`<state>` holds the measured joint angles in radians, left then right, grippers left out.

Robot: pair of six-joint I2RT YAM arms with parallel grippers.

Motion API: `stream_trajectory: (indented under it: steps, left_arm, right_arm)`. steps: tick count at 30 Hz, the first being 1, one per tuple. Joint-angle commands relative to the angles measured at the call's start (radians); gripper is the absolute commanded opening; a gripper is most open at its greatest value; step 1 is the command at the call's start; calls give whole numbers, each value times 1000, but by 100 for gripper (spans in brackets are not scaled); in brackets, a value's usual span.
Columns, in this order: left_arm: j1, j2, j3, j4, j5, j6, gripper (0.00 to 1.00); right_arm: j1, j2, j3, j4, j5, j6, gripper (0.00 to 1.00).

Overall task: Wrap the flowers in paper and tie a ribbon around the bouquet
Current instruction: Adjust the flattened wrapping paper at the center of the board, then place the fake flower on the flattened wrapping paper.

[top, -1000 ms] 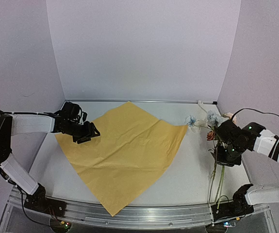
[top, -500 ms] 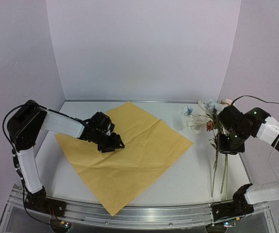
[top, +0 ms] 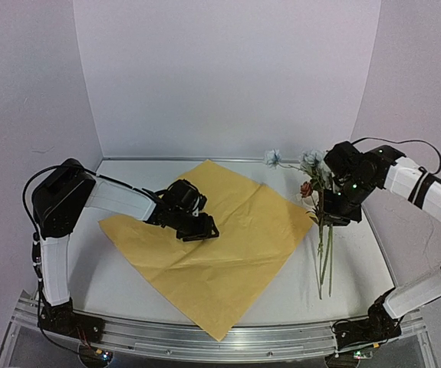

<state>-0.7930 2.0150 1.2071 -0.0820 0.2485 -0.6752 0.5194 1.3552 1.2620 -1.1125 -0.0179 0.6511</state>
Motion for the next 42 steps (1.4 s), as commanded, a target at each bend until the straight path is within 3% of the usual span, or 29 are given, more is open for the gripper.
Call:
stream_trajectory:
  steps: [1,7,13,19,25,33,42]
  left_arm:
    - [-9,30,13,-89,52,92,54]
    - [-11,-3,-15,-142,108,181,50]
    - [-11,-44,-36,-184,88,234,40]
    - [-9,-167,-43,-178,16,228,55]
    - [46,-393,-133,-204,-129,97,60]
    - [249,-670,-395,-324,-235,-24,59]
    - [281,-1051,-600,-589,-493,-391,78]
  right_arm:
    - [45,75,102,93,-56,17,0]
    - [93,185,205,136,-77,37,0]
    - [121,302,301,210,-120,76,0]
    - [143,433,408,299,-175,80,0]
    - [145,572,488,537,-316,102,0]
    - [156,655,575,529,-297,149,0]
    - [163,605,489,513,-251,136,0]
